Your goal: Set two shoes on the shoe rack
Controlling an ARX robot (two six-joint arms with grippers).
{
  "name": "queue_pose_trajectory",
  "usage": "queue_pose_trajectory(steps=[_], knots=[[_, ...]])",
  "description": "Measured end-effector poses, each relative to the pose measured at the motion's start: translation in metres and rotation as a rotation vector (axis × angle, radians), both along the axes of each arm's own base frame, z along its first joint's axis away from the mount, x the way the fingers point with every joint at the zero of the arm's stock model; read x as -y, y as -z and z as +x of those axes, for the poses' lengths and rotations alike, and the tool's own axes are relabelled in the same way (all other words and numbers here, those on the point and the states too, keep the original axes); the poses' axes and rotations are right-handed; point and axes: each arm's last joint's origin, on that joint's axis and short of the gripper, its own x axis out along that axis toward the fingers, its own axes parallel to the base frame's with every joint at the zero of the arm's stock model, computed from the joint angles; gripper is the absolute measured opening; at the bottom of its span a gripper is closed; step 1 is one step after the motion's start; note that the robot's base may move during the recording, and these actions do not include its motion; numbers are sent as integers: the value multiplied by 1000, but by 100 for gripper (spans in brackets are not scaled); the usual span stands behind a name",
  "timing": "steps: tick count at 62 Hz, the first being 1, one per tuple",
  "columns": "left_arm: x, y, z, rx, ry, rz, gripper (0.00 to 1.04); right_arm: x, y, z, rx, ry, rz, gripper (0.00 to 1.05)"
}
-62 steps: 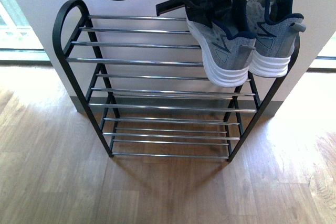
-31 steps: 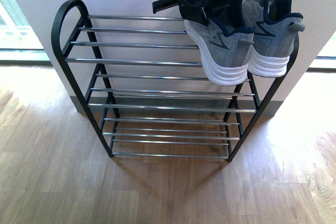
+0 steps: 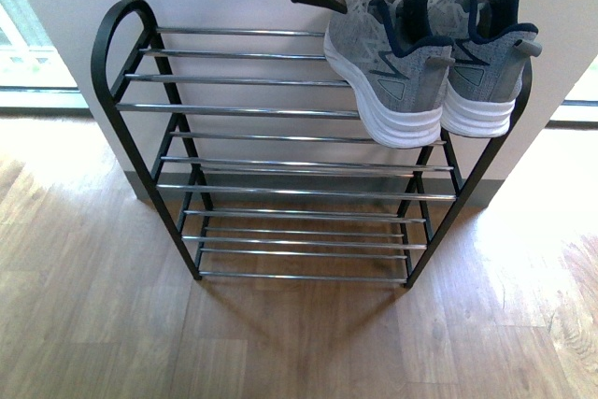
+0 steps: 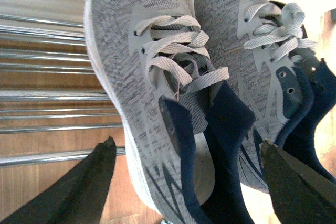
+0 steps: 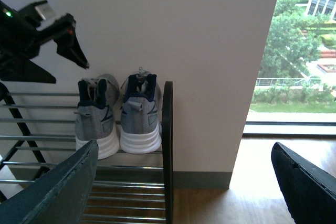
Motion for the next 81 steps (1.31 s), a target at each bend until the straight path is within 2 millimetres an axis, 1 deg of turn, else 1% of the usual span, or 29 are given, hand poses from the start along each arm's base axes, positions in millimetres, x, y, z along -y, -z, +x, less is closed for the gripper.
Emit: queue_pose_trajectory(steps=[2, 4, 6, 10, 13, 18, 19, 20, 21, 22, 25, 27, 30, 33, 34, 35, 37, 38, 40, 41, 44, 47, 49, 53, 58, 62, 66, 73, 81], knots=[[-7, -9, -5, 30, -32, 29, 97, 0, 0, 0, 0, 0, 0, 96], [-17, -21, -9, 77, -62, 49, 95, 0, 0, 0, 0, 0, 0, 96], [-25, -32, -12, 125, -89, 74, 95, 0, 0, 0, 0, 0, 0, 96], [-35, -47, -13, 161, -102, 73, 95, 0, 0, 0, 0, 0, 0, 96], [-36, -49, -13, 169, -101, 76, 95, 0, 0, 0, 0, 0, 0, 96], [-35, -45, -15, 159, -92, 84, 95, 0, 0, 0, 0, 0, 0, 96], [-33, -42, -15, 198, -100, 109, 94, 0, 0, 0, 0, 0, 0, 96], [-34, -41, -15, 291, -124, 146, 91, 0, 0, 0, 0, 0, 0, 96], [-35, -40, -15, 339, -142, 165, 89, 0, 0, 0, 0, 0, 0, 96], [-37, -38, -16, 430, -177, 202, 85, 0, 0, 0, 0, 0, 0, 96], [-47, -34, -23, 583, -233, 264, 78, 0, 0, 0, 0, 0, 0, 96], [-62, -31, -34, 713, -281, 298, 71, 0, 0, 0, 0, 1, 0, 96], [-91, -31, -54, 869, -327, 291, 60, 0, 0, 0, 0, 0, 0, 96], [-121, -32, -78, 968, -368, 282, 50, 0, 0, 0, 0, 0, 0, 96], [-126, -31, -81, 979, -373, 282, 48, 0, 0, 0, 0, 0, 0, 96], [-135, -30, -89, 999, -382, 286, 44, 0, 0, 0, 0, 0, 0, 96], [-144, -29, -97, 1012, -391, 288, 40, 0, 0, 0, 0, 0, 0, 96], [-152, -27, -104, 1020, -398, 294, 37, 0, 0, 0, 0, 0, 0, 96], [-159, -24, -111, 1023, -401, 302, 33, 0, 0, 0, 0, 0, 0, 96], [-165, -20, -117, 1022, -401, 309, 30, 0, 0, 0, 0, 0, 0, 96], [-174, -13, -127, 1014, -395, 319, 24, 0, 0, 0, 0, 0, 0, 96], [-183, -1, -142, 994, -372, 332, 15, 0, 0, 0, 0, 0, 0, 96], [-187, 4, -148, 983, -364, 338, 12, 0, 0, 0, 0, 0, 0, 96], [-196, 15, -164, 964, -337, 342, 1, 0, 0, 0, 0, 0, 0, 96], [-207, 20, -180, 959, -331, 348, 1, 0, 0, 0, 0, 0, 0, 96], [-221, 22, -198, 967, -345, 350, 1, 0, 0, 0, 0, 0, 0, 96], [-228, 25, -209, 965, -353, 355, 1, 0, 0, 0, 0, 0, 0, 96], [-237, 31, -228, 963, -341, 352, 1, 0, 0, 0, 0, 0, 0, 96], [-245, 34, -245, 967, -344, 352, 1, 0, 0, 0, 0, 0, 0, 96]])
